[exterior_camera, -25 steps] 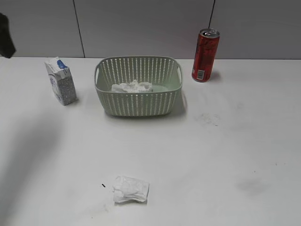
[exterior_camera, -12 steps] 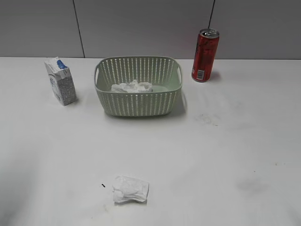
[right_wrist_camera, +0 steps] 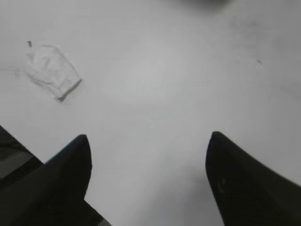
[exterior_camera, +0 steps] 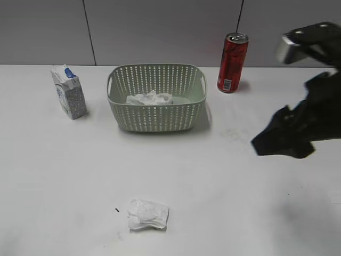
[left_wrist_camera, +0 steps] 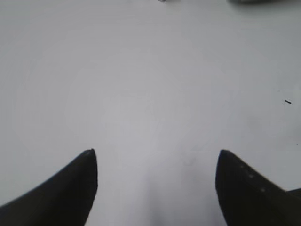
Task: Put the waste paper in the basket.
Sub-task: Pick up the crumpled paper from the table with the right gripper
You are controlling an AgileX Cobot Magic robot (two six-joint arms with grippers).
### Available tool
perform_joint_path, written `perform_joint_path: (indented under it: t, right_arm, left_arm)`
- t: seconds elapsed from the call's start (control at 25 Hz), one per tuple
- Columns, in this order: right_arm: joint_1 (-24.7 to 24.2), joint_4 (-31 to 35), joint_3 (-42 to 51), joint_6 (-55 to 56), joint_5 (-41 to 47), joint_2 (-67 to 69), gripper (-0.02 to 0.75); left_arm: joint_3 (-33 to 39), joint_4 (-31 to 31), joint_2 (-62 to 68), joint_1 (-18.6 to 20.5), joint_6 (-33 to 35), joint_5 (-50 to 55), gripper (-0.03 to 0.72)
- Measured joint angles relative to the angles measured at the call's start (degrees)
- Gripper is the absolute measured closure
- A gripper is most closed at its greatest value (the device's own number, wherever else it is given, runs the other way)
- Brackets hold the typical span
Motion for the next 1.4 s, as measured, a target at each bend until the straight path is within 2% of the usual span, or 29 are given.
perform_joint_path:
  t: [0.32, 0.44, 0.56, 0.76, 1.12, 1.4]
  right_arm:
    - [20.5, -3.8, -9.0, 5.3, -2.6, 18.0, 0.166]
    - [26.0, -5.1, -12.2, 6.2, -2.7, 24.2, 0.166]
    - [29.8, -6.4, -15.0, 6.4, -2.7, 29.4, 0.166]
    - [31.7, -8.7, -18.4, 6.4, -2.8, 35.0, 0.166]
    - [31.7, -18.3, -18.7, 9.9, -6.8, 41.2, 0.166]
    - [31.7, -19.2, -18.9, 10.3, -9.3, 43.5, 0.176]
  left_arm:
    - [2.2, -0.2, -19.5, 0.0, -1.0, 0.1, 0.113]
    - [2.8, 0.8, -24.6, 0.0, -3.2, 0.9, 0.113]
    - [3.5, 5.2, -28.8, 0.0, -8.9, 1.6, 0.113]
    - [3.7, 9.5, -30.6, 0.0, -14.1, 1.7, 0.113]
    - [3.8, 9.6, -30.6, 0.0, -14.5, 1.8, 0.114]
    - [3.8, 9.6, -30.6, 0.0, -14.5, 1.8, 0.137]
